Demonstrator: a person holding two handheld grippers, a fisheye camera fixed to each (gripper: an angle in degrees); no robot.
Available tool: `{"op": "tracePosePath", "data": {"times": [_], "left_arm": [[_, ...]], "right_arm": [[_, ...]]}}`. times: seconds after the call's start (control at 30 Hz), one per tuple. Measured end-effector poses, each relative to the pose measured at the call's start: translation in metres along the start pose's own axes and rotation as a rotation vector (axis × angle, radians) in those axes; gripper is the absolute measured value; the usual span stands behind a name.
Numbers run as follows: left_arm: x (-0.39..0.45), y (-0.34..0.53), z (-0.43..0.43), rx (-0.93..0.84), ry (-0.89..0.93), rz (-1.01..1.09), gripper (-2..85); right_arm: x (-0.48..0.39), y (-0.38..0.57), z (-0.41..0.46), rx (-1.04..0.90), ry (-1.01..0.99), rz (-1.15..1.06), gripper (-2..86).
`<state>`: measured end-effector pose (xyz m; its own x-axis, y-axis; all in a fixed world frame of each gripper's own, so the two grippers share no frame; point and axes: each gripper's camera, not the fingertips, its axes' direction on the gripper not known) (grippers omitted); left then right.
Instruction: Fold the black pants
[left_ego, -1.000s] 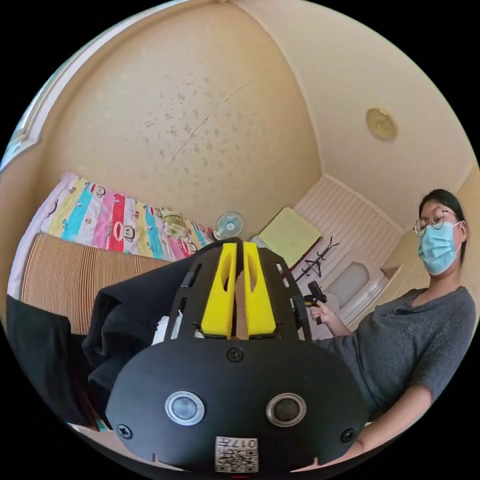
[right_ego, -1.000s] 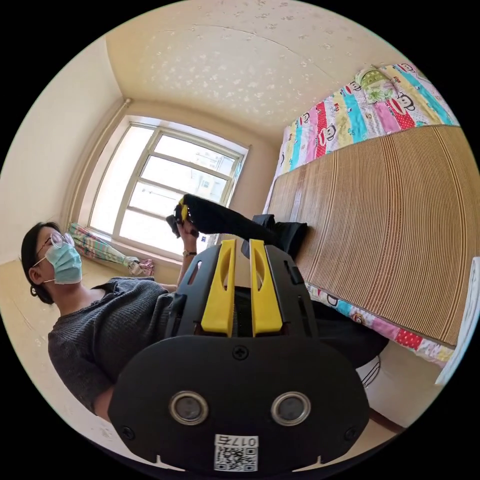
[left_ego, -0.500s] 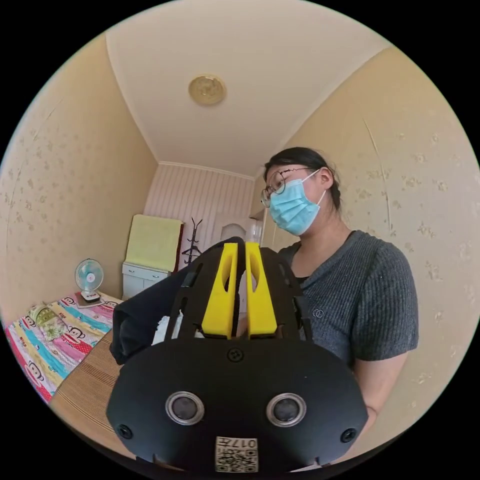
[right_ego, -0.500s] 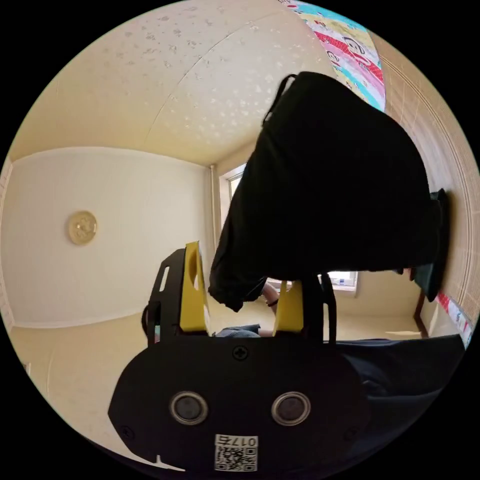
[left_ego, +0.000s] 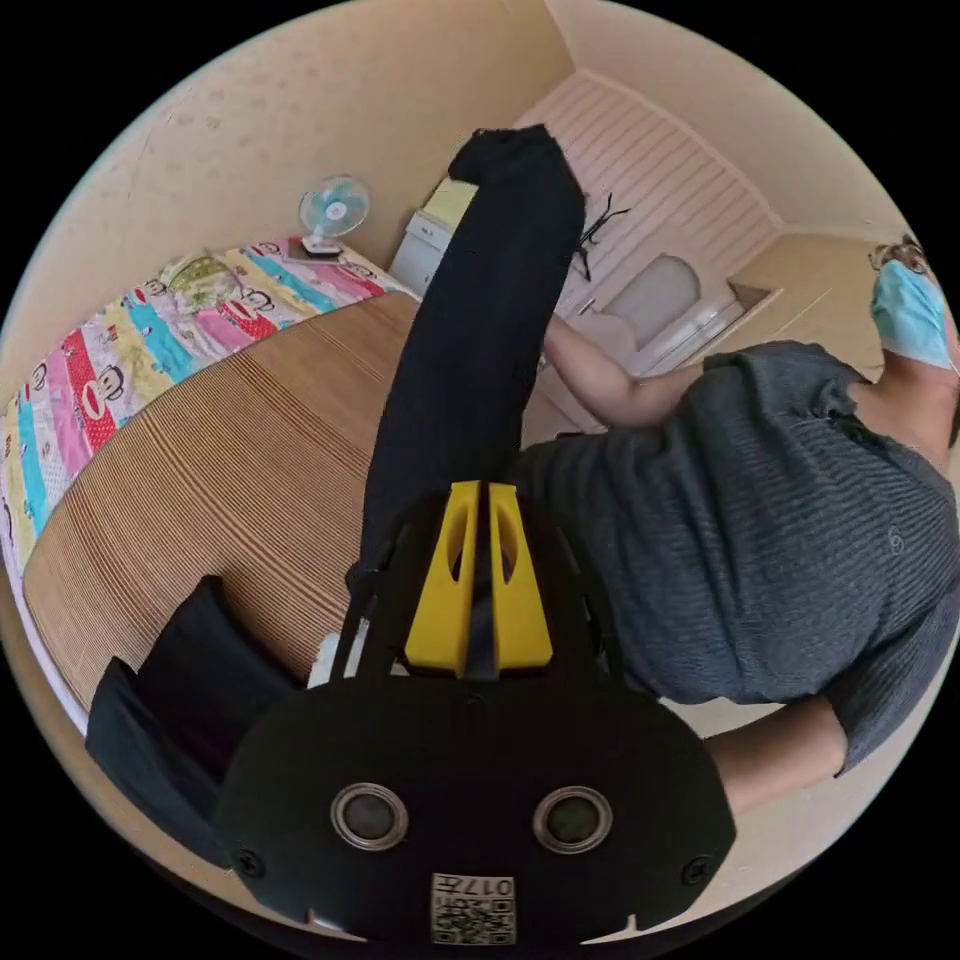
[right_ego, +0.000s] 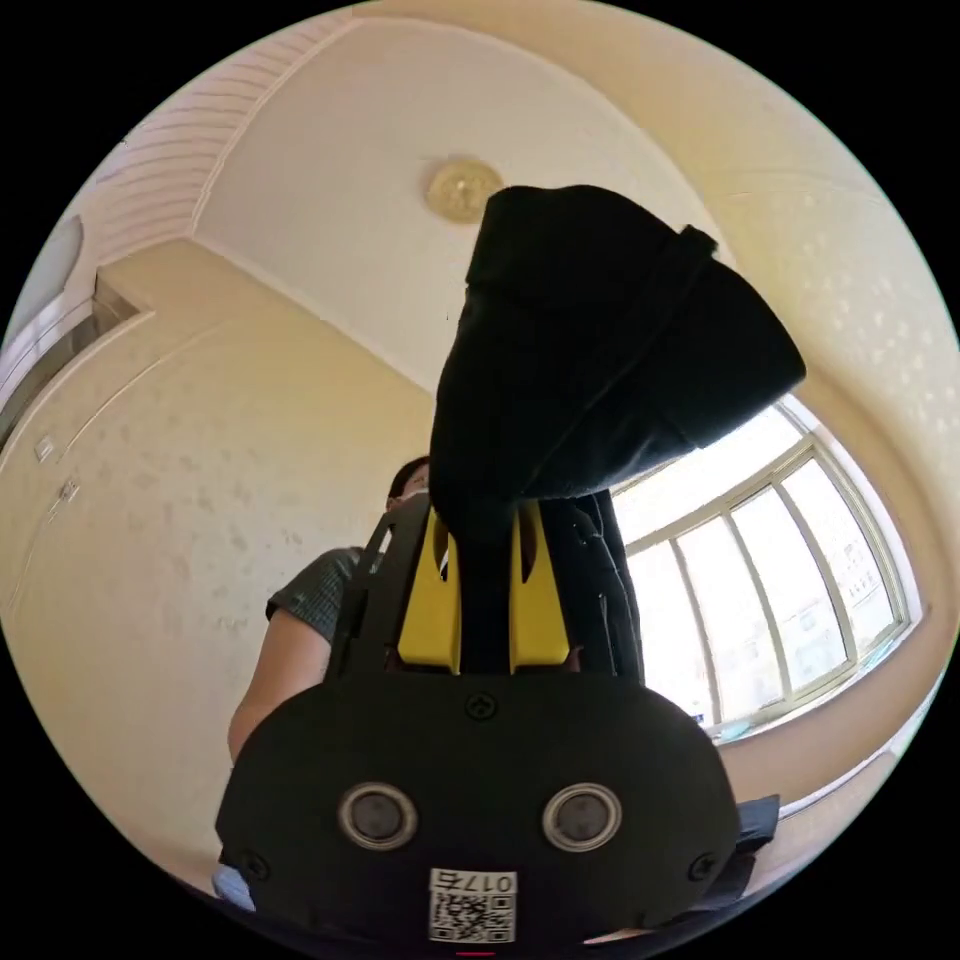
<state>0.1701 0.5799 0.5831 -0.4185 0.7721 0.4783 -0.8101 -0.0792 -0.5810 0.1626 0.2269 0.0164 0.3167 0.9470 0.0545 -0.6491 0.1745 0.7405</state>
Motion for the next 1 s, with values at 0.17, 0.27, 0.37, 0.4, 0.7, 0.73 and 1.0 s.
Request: {"op": "tracePosePath", "data": {"times": [0.17, 0.27, 0.37, 0.4, 0.7, 0.73, 1.0], "left_arm": [[-0.018, -0.044, 0.034, 0.194, 0.211, -0.039, 0.2], [-0.011, -0.078, 0.005, 0.403, 0.327, -0.022, 5.2], [0.004, -0.116, -0.030, 0.583, 0.457, -0.003, 12.7], [0.010, -0.133, -0.037, 0.612, 0.514, 0.000, 14.2], [-0.007, -0.207, -0.019, 0.558, 0.651, -0.327, 15.8], [-0.010, -0.205, -0.018, 0.569, 0.666, -0.339, 15.6], [-0.017, -0.194, -0.006, 0.561, 0.523, -0.371, 17.1]], "right_arm": [[-0.005, 0.025, 0.082, -0.244, -0.202, -0.031, 8.0], [-0.008, 0.048, 0.112, -0.332, -0.296, -0.001, 8.0], [-0.015, 0.069, 0.135, -0.408, -0.253, 0.045, 7.9], [-0.015, 0.073, 0.139, -0.421, -0.242, 0.058, 7.9], [-0.029, 0.126, 0.208, -0.720, -0.019, 0.281, 8.3], [-0.034, 0.134, 0.216, -0.753, 0.019, 0.290, 8.3], [-0.046, 0.191, 0.268, -0.950, 0.149, 0.393, 8.3]]}}
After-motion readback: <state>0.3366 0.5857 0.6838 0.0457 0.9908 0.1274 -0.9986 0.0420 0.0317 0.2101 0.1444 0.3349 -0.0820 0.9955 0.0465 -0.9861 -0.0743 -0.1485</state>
